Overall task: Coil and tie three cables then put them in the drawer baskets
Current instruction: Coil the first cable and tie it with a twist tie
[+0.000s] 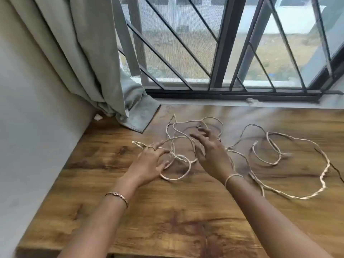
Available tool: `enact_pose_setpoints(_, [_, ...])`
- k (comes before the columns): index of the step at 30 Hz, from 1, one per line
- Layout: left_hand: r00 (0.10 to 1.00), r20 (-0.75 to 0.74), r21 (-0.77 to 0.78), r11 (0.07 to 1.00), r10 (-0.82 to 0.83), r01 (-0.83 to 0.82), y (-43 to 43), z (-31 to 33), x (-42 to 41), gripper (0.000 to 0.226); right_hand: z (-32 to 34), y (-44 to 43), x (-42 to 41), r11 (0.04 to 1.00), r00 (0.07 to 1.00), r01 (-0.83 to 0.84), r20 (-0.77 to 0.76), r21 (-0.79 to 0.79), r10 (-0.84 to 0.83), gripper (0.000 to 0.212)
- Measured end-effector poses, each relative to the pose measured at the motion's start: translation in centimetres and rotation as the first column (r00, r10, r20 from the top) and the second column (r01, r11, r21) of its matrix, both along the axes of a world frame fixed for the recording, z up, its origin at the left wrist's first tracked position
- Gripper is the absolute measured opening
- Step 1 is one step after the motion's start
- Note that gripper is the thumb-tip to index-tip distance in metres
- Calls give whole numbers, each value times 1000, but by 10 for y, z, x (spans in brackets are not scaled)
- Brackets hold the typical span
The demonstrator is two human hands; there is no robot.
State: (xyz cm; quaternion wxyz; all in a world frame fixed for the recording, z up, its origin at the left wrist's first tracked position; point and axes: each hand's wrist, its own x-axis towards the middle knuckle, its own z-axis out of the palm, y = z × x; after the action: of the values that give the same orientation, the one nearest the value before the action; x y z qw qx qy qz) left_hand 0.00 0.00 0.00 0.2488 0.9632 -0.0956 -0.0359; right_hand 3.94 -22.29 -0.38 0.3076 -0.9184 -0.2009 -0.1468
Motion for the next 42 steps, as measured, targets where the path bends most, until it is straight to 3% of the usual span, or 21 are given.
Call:
enact_pose_setpoints(4, [991, 60, -72, 991, 118, -114, 5, -11, -7, 42, -22, 13, -16, 977, 997, -70, 10, -202, 73, 40])
enact_pose_setpoints(12, [924, 179, -384, 889, 338, -251, 8, -12, -16, 45, -31, 26, -23, 913, 998, -55, -49, -404, 39, 40])
enact_pose_setpoints(15, [889, 72, -613, 723, 452, -318, 12, -8, -19, 42, -29, 22, -16, 932, 999, -17, -47, -363, 0, 19])
enact_pose_setpoints(18, [860, -79, -769, 519, 505, -375, 15, -4, -19, 32, -23, 19, -11, 938, 997, 8, -68, -348, -34, 13])
enact_pose_setpoints(21, [860, -141, -869, 355, 490, -345, 12, 5, -19, 23, -11, 25, -11, 946, 998, -5, -67, -325, -18, 20])
enact_pose_setpoints(24, [870, -166, -905, 279, 465, -322, 9, 14, -19, 20, 7, 42, -10, 977, 994, -103, -66, -184, 93, 43])
enact_pose_setpoints(27, [891, -163, -921, 259, 424, -292, 7, 25, -20, 19, 22, 64, -5, 977, 962, -206, -170, 59, 213, 61])
enact_pose_setpoints(31, [909, -127, -924, 287, 396, -254, 10, 42, -20, 24, 31, 81, 7, 850, 846, -191, -357, 491, 397, 48])
enact_pose_setpoints(33, [911, -100, -906, 342, 399, -250, 14, 48, -19, 23, 38, 84, 11, 830, 854, -198, -324, 521, 407, 28])
enact_pose_setpoints(35, [881, -49, -864, 423, 471, -274, 17, 53, -18, 22, 45, 87, 14, 812, 879, -180, -279, 555, 386, 22])
enact_pose_setpoints(38, [729, 58, -731, 526, 682, -434, 22, 57, -20, 25, 54, 92, 13, 814, 933, -137, -203, 565, 298, 15])
enact_pose_setpoints(40, [733, -69, -698, 492, 677, -520, 25, 57, -20, 40, 55, 96, 10, 815, 966, -87, -151, 573, 209, 9])
enact_pose_setpoints(42, [772, -300, -733, 382, 560, -562, 22, 57, -18, 48, 56, 100, 4, 805, 976, -71, -124, 589, 177, 12])
